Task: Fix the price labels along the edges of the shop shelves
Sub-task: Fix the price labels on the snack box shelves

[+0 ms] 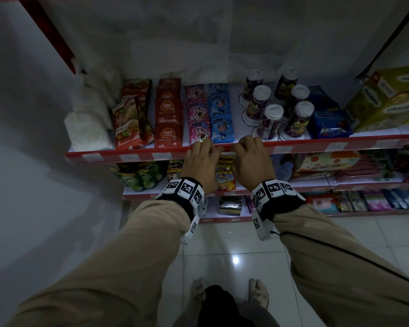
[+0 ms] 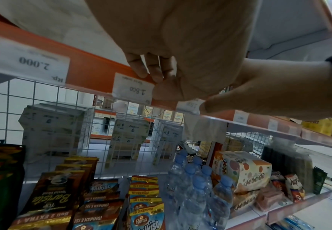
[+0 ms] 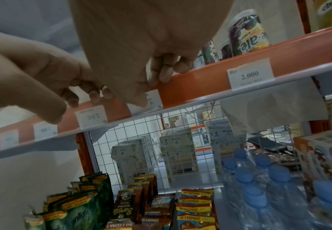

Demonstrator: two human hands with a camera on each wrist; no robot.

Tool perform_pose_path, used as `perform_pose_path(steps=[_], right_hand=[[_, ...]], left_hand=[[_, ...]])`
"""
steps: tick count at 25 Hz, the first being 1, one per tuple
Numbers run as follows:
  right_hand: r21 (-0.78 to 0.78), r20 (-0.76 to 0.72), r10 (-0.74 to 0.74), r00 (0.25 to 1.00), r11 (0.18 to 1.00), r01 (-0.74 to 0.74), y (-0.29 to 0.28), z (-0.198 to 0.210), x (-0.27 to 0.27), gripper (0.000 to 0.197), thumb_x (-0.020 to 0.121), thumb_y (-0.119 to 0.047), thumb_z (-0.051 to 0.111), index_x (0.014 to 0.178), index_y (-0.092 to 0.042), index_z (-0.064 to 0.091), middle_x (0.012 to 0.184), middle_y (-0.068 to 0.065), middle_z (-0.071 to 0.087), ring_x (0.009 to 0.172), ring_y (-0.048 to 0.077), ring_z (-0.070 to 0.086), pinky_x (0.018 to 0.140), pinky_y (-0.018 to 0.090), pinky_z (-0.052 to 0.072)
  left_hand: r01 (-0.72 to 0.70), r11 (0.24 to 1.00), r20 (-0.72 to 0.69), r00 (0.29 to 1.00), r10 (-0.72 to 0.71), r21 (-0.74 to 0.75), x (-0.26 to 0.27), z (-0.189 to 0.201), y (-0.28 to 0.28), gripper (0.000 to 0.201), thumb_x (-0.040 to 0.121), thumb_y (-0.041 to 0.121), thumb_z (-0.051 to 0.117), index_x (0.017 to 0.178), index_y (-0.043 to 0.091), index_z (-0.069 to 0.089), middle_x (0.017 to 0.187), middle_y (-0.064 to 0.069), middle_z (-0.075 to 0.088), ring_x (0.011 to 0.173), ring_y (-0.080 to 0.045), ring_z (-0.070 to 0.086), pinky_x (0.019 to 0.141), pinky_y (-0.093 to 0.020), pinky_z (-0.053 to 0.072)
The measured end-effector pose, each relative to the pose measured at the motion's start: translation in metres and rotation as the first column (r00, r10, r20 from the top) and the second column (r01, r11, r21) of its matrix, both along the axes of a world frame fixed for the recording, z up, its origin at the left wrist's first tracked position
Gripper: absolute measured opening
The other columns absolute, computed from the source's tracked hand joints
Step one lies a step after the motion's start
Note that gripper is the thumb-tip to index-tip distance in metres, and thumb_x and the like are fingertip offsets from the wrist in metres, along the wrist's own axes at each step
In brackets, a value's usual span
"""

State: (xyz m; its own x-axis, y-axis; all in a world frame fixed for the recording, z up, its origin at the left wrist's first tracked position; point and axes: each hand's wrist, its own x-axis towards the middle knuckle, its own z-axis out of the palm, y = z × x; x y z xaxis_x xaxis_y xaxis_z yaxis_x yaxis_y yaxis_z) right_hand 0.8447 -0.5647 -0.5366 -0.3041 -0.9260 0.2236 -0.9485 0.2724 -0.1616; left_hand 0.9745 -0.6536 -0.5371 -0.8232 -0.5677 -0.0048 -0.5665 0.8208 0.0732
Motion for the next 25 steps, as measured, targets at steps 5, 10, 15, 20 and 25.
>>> perform_pose_path(steps=[5, 10, 15, 20, 25], right_hand=[[0.036, -0.017, 0.028, 0.999, 0.999, -0.028, -0.002, 0.002, -0.006, 0.028, 0.082, -0.014, 0.056, 0.107, -0.004, 0.061, 0.098, 0.018, 0.059, 0.094, 0.035, 0.050, 0.076, 0.044, 0.042], [-0.103, 0.186, 0.001, 0.983, 0.995, 0.018, -0.007, 0.005, -0.014, 0.017, 0.087, -0.008, 0.058, 0.101, -0.004, 0.067, 0.102, 0.019, 0.060, 0.096, 0.037, 0.051, 0.080, 0.042, 0.040], [-0.261, 0.692, -0.042, 0.720, 0.916, 0.305, -0.013, 0.012, -0.015, 0.016, 0.086, -0.003, 0.063, 0.102, -0.003, 0.062, 0.085, 0.009, 0.065, 0.079, 0.023, 0.061, 0.068, 0.025, 0.044], [-0.181, 0.921, 0.006, 0.389, 0.892, 0.414, -0.016, 0.008, -0.007, 0.024, 0.085, 0.004, 0.064, 0.107, 0.011, 0.058, 0.090, 0.018, 0.065, 0.078, 0.021, 0.062, 0.074, 0.033, 0.054], [-0.167, 0.962, 0.058, 0.266, 0.896, 0.410, -0.012, 0.002, 0.000, 0.017, 0.090, 0.002, 0.058, 0.103, 0.014, 0.059, 0.073, 0.010, 0.062, 0.055, 0.001, 0.060, 0.056, 0.016, 0.050]], left_hand=[[0.011, 1.000, -0.013, 1.000, -0.011, 0.025, -0.003, 0.003, -0.002, 0.068, 0.063, 0.019, 0.068, 0.128, 0.021, 0.047, 0.126, -0.004, 0.040, 0.113, -0.027, 0.035, 0.087, -0.037, 0.035], [-0.021, 0.997, -0.085, 0.996, 0.027, 0.070, -0.001, 0.004, -0.001, 0.060, 0.069, 0.013, 0.063, 0.126, 0.015, 0.046, 0.127, -0.004, 0.043, 0.115, -0.027, 0.038, 0.086, -0.037, 0.037], [-0.042, 0.984, -0.273, 0.958, 0.088, 0.171, -0.004, 0.005, -0.005, 0.036, 0.093, 0.027, 0.049, 0.127, 0.014, 0.049, 0.119, -0.005, 0.053, 0.112, -0.025, 0.043, 0.093, -0.038, 0.038], [-0.077, 0.962, -0.340, 0.926, 0.166, 0.262, -0.007, 0.005, -0.004, 0.038, 0.098, 0.037, 0.042, 0.130, 0.018, 0.051, 0.118, -0.006, 0.056, 0.113, -0.027, 0.044, 0.094, -0.041, 0.038], [-0.158, 0.959, -0.292, 0.930, 0.224, 0.234, -0.014, 0.007, -0.003, 0.023, 0.098, 0.030, 0.044, 0.112, 0.016, 0.057, 0.115, -0.006, 0.054, 0.111, -0.026, 0.043, 0.089, -0.039, 0.037]])
